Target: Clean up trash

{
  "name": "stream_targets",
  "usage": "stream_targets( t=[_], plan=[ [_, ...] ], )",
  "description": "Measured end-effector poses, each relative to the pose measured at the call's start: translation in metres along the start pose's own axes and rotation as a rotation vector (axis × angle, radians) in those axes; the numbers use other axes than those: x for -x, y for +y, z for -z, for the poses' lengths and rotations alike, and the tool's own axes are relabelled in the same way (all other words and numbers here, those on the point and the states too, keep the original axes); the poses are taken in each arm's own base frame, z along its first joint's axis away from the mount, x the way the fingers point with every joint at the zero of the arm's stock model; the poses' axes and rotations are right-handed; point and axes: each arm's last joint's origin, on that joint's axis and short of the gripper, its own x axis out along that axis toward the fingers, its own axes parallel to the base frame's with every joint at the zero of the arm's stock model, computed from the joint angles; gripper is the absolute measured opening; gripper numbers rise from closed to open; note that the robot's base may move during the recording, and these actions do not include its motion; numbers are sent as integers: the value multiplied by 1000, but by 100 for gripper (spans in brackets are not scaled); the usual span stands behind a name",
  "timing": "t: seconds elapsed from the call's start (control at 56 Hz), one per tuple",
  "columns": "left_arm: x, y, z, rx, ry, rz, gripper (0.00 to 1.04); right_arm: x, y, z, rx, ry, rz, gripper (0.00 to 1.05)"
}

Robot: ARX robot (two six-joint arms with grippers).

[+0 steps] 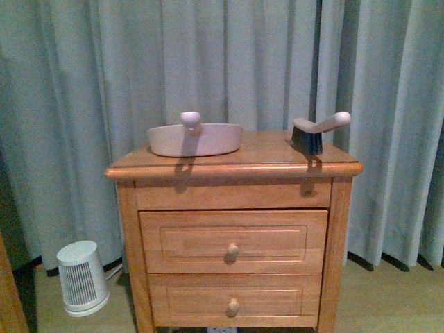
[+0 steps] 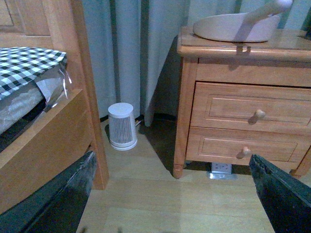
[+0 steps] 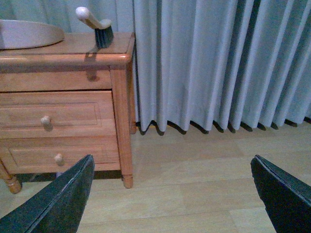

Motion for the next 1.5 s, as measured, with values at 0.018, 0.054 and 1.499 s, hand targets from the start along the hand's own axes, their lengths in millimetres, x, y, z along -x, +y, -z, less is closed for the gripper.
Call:
stream_targets(
  t=[0.018, 0.054, 1.499],
  plan=[
    [0, 0, 0, 0, 0, 0, 97, 0, 0, 0, 0, 0, 0, 97],
    [0, 0, 0, 0, 0, 0, 97, 0, 0, 0, 0, 0, 0, 97],
    [0, 0, 0, 0, 0, 0, 97, 0, 0, 0, 0, 0, 0, 97]
  ],
)
